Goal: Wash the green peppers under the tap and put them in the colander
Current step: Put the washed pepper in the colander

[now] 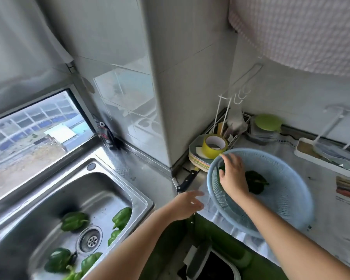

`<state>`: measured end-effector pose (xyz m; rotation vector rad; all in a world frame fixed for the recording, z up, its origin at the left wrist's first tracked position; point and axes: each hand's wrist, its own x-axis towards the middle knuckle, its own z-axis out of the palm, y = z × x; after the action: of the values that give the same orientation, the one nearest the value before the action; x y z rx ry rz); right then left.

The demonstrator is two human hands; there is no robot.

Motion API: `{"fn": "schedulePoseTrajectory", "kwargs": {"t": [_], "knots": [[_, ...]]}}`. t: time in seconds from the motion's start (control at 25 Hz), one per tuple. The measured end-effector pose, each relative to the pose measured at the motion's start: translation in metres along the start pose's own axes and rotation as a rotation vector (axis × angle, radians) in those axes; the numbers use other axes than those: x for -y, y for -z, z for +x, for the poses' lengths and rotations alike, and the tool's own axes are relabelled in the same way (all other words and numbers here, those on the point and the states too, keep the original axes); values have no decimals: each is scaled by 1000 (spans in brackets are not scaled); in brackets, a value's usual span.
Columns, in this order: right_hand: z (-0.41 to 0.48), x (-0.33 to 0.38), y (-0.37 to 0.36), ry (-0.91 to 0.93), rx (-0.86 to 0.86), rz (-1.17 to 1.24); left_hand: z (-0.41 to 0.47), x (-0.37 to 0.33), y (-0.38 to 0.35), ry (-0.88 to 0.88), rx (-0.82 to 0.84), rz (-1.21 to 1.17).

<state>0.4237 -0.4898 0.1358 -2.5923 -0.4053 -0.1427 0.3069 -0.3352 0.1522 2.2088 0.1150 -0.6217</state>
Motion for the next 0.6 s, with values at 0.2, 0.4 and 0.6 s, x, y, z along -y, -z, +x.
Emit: {"fn": "schedulePoseTrajectory", "kwargs": {"t": [0.2, 0.4, 0.6], "knots": [[-6, 99, -2, 448, 22, 382, -48, 59, 25, 126, -296, -127], [-37, 185, -56, 608, 397, 397, -107, 132, 47, 332, -648, -277], [-54, 250, -155, 597, 729, 202, -175, 230, 54, 678, -612, -200]]}}
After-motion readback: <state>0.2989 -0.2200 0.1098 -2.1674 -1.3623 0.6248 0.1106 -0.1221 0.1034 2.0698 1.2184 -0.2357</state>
